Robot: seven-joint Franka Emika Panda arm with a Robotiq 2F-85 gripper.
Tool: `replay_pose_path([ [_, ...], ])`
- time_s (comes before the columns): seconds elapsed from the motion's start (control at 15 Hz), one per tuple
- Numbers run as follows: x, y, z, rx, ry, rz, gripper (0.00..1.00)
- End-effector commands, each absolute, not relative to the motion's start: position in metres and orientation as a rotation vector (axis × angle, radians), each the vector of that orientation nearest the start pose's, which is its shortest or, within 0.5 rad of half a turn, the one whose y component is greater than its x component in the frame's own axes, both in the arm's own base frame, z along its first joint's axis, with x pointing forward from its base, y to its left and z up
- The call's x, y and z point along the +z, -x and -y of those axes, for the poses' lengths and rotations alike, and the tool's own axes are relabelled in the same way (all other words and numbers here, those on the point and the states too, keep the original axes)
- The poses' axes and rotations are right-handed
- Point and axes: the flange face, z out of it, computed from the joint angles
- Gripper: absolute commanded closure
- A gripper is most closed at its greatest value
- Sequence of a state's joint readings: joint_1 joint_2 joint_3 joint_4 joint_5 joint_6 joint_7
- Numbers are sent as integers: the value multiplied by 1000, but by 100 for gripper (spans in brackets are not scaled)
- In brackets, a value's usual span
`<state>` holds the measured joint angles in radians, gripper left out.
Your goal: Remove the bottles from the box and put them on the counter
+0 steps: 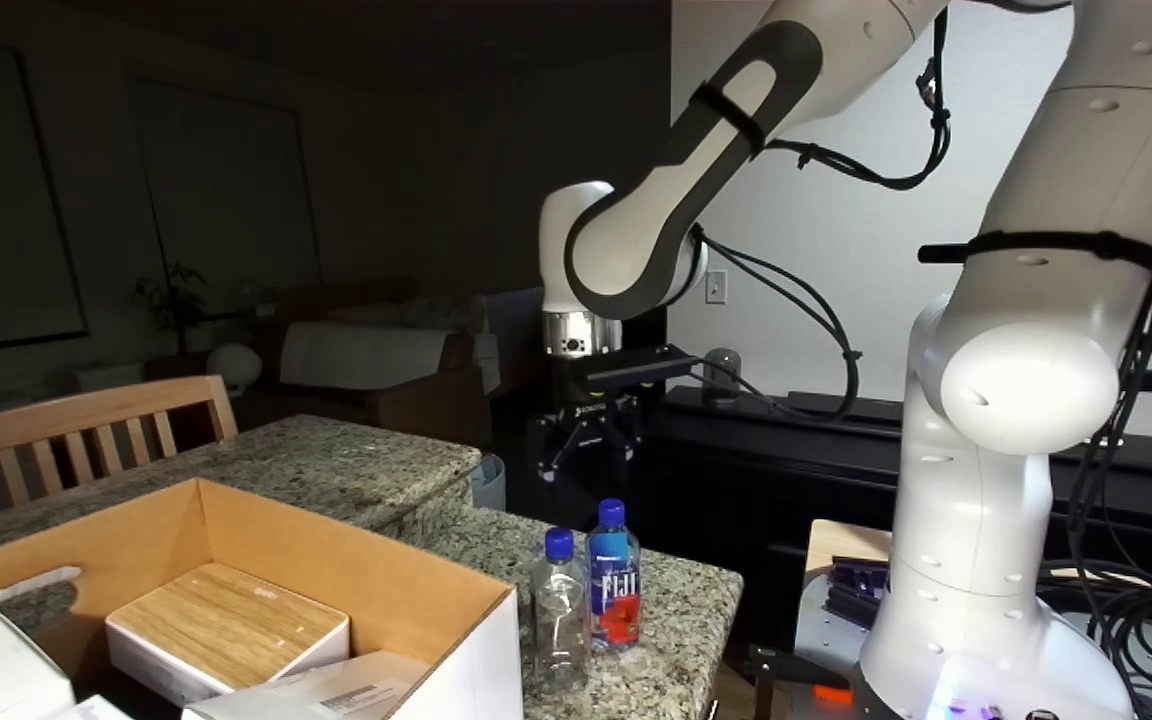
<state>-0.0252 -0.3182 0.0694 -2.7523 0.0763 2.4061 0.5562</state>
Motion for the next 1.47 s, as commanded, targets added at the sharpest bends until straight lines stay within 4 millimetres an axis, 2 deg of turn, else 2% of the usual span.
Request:
replay_pose_path([
  [0.0,342,-371,-16,76,3012,-930,0],
  [0.47,421,-349,-21,319,3024,-915,0],
  [0.73,458,-340,-36,353,3111,-799,0],
  [0.93,472,-334,-52,278,3224,-573,0],
  [1.07,472,-330,-59,209,3274,-426,0],
  [1.4,473,-331,-57,64,3330,-43,0],
])
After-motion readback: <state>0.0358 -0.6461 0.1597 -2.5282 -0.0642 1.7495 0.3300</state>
